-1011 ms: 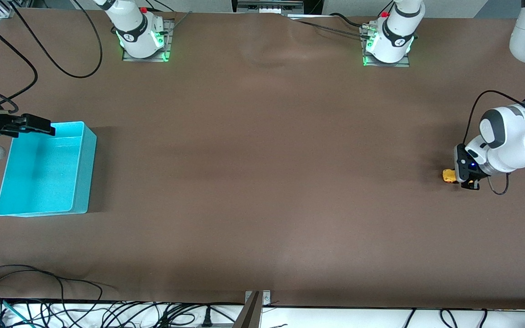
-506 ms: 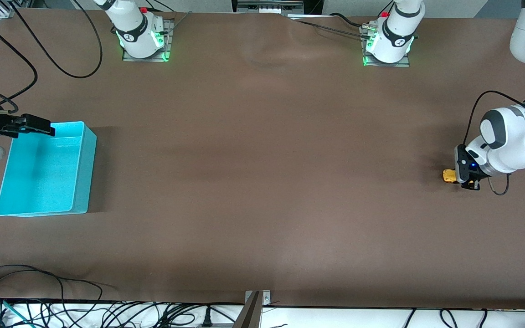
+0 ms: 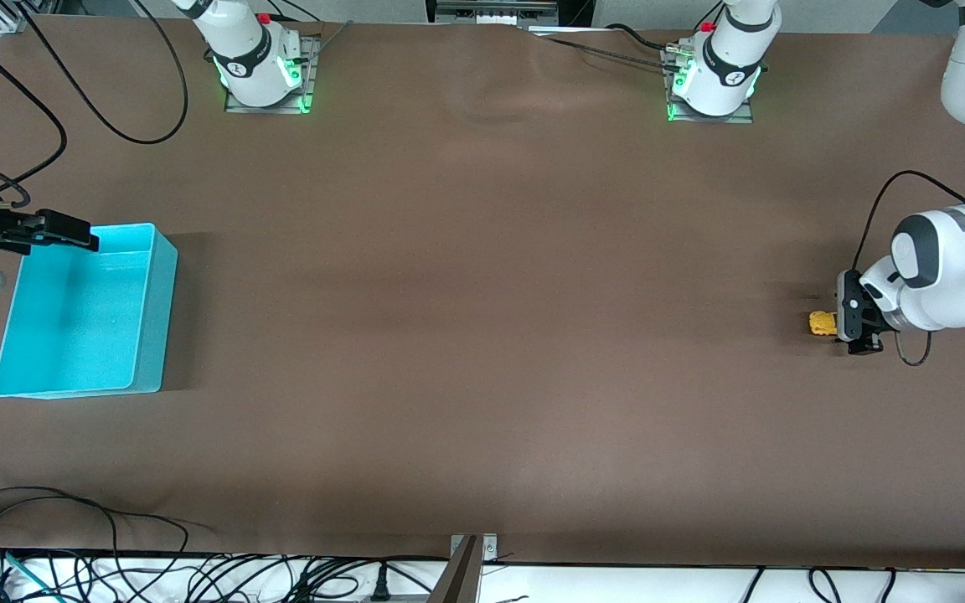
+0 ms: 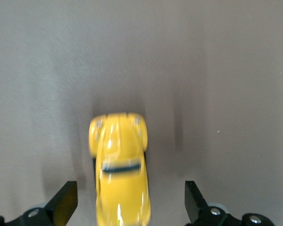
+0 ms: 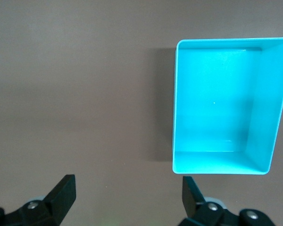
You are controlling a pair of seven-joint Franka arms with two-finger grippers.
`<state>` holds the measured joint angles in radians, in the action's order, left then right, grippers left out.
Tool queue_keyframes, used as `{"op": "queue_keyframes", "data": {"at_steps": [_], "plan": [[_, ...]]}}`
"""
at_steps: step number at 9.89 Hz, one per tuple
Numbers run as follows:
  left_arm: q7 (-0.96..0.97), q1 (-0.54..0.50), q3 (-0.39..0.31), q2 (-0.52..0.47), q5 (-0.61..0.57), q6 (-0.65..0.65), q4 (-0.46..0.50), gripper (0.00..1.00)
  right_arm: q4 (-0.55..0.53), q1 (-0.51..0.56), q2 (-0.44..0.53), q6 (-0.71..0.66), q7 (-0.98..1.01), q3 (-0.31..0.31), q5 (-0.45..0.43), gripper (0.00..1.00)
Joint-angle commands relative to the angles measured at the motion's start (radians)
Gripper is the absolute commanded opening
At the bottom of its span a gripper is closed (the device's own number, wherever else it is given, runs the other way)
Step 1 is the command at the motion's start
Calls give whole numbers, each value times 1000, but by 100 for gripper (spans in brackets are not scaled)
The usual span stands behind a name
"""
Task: Wind up and store yellow beetle car
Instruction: 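Release the car from the left gripper so it drives toward the box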
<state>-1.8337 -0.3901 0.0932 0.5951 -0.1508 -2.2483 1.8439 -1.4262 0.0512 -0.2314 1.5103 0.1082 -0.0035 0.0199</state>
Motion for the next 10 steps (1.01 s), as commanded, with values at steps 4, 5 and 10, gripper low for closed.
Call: {"op": "queue_keyframes", "data": {"at_steps": [4,5,10], "plan": [[60,5,17,-28,-15,151,-75,100,26,10,-6,25,10,-3,-3,100],[70,7,17,-34,-15,176,-93,100,26,10,-5,28,11,-9,-3,100],[148,37,26,-41,-15,418,-264,100,27,15,-3,36,19,-13,-1,100]]}}
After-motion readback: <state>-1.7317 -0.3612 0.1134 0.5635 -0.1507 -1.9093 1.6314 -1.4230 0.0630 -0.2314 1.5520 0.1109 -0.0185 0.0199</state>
